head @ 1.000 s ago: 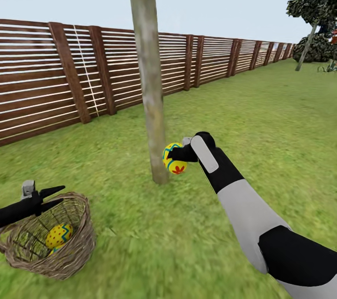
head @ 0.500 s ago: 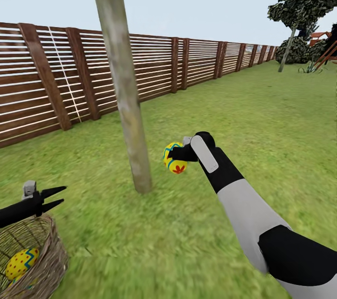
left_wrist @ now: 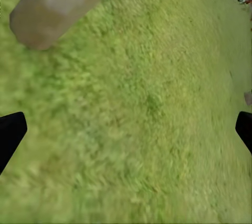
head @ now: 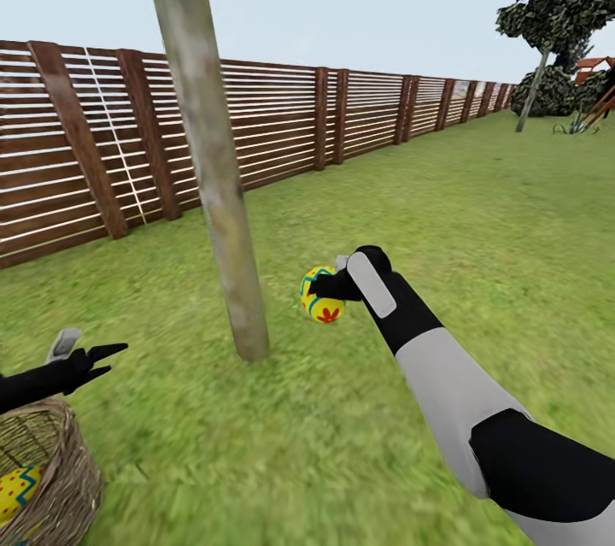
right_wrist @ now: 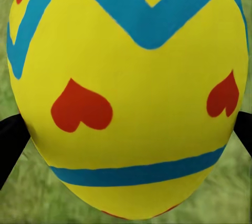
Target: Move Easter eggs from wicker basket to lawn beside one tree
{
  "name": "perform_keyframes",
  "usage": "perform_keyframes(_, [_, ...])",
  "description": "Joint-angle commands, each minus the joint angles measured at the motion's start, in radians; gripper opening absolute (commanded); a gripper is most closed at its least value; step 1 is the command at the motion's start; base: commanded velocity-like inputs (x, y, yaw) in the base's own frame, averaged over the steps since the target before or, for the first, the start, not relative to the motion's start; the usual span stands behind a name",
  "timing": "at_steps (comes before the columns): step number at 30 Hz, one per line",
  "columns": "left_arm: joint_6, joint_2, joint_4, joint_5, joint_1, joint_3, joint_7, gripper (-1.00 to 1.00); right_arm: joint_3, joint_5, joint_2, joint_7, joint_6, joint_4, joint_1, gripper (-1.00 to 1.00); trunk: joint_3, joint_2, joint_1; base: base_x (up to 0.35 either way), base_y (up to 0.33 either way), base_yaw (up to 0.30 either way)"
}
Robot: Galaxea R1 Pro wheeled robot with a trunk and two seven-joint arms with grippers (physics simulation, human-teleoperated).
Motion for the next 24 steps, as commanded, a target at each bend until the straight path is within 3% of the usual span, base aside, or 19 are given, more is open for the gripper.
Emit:
perform_keyframes(1, [0.009,-0.001,-0.001,-0.003,-0.001,0.003,-0.004,1.00,0.000,-0.009,0.000,-0.010,0.002,0.003,-0.001,-1.00,-0.002,0.000,0.000,0.149,-0.260,0.188])
perform_keyframes(10, [0.009,-0.009,-0.001,-0.005,-0.001,0.002,-0.002,1.00,0.000,-0.008,0.000,-0.010,0.000,0.031,-0.001,-1.00,-0.008,0.000,0.000,0.151,-0.265,0.200])
perform_keyframes(19, [0.009,-0.016,-0.001,-0.005,-0.001,0.002,-0.002,1.00,0.011,-0.005,0.000,0.002,-0.169,0.199,-0.001,-1.00,-0.014,0.000,0.000,0.152,-0.265,0.202])
perform_keyframes(24, [0.009,-0.028,-0.001,-0.005,-0.001,0.002,-0.003,1.00,0.018,-0.005,0.000,0.026,-0.226,0.220,-0.001,-1.00,-0.019,0.000,0.000,0.164,-0.252,0.203])
